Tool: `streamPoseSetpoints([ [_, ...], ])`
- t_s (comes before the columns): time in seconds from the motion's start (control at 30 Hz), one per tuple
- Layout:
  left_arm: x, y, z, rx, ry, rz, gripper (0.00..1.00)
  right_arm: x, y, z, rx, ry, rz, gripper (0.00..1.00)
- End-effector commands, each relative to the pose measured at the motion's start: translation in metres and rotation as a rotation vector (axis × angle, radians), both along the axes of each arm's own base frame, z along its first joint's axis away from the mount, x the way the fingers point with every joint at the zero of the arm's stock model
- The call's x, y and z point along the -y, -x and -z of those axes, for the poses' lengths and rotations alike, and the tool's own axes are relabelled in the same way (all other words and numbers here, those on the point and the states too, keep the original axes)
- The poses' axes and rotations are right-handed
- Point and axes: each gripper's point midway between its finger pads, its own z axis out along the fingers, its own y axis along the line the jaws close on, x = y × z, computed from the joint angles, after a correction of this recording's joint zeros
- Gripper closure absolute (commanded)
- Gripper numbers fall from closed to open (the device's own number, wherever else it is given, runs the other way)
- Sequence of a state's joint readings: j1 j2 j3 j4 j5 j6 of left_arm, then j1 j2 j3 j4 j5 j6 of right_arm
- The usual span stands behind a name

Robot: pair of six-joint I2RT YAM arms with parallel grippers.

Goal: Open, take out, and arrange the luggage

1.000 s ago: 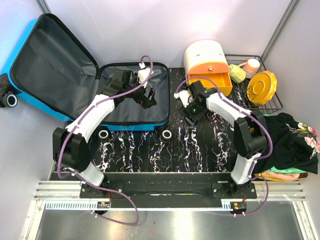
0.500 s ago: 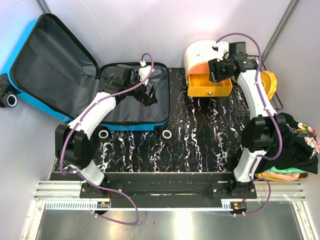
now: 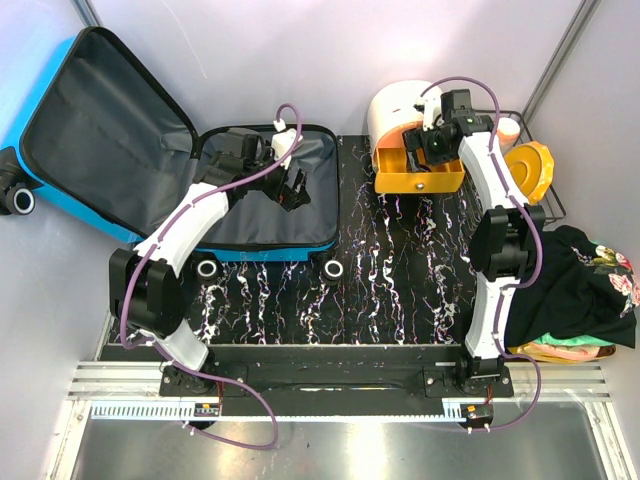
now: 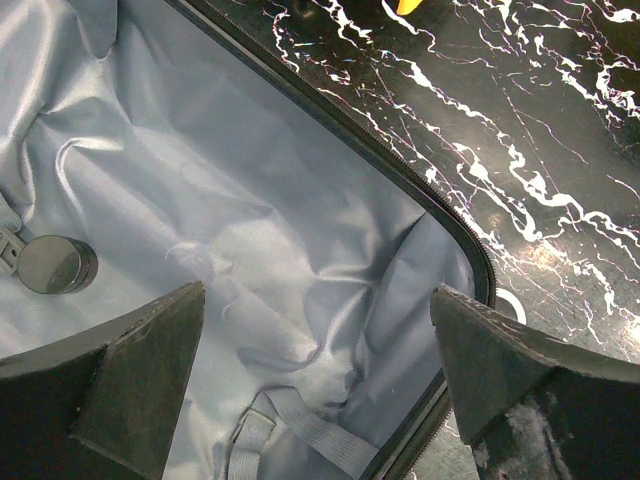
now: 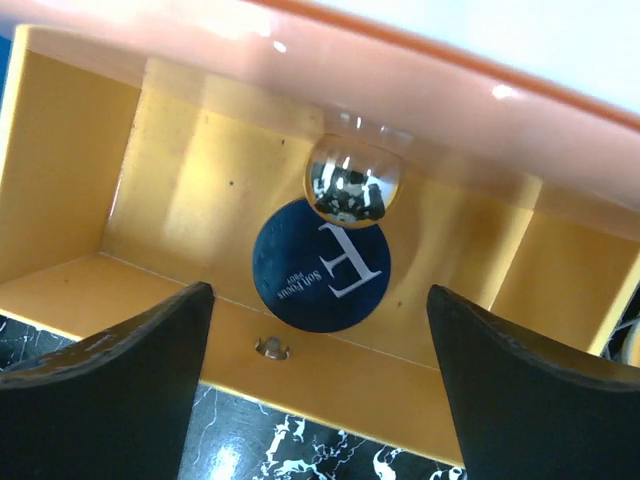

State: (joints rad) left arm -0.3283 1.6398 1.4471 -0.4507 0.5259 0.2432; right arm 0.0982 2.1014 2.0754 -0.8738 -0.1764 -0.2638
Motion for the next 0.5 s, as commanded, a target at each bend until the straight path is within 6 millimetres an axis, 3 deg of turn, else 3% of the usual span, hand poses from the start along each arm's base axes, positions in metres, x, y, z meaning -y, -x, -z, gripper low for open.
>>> streamPoseSetpoints([
  [0.0,0.001,-0.013,-0.028,0.083,0.028,-0.004,0.01,-0.007,-0.003,-0.053,0.100,-0.033,-0.009,0.02],
  [0.13,0.004,-0.015,-0.029,0.080,0.036,0.002,0.01,-0.012,0.013,-0.069,0.105,-0.081,-0.007,0.02],
  [0.23,0.005,-0.020,-0.031,0.076,0.043,-0.005,0.02,-0.016,0.032,-0.077,0.108,-0.113,-0.012,0.05],
  [0.27,0.005,-0.020,-0.032,0.079,0.048,-0.006,0.02,-0.015,0.048,-0.073,0.093,-0.118,-0.017,0.08],
  [0.33,0.005,-0.021,-0.033,0.082,0.051,-0.007,0.02,-0.016,0.058,-0.073,0.109,-0.130,-0.026,0.16],
  [0.37,0.006,-0.022,-0.033,0.084,0.055,-0.007,0.02,-0.016,0.073,-0.065,0.090,-0.130,-0.028,0.21],
  [0.47,0.006,-0.026,-0.035,0.086,0.063,-0.017,0.02,-0.020,0.089,-0.045,0.036,-0.171,-0.008,0.37],
])
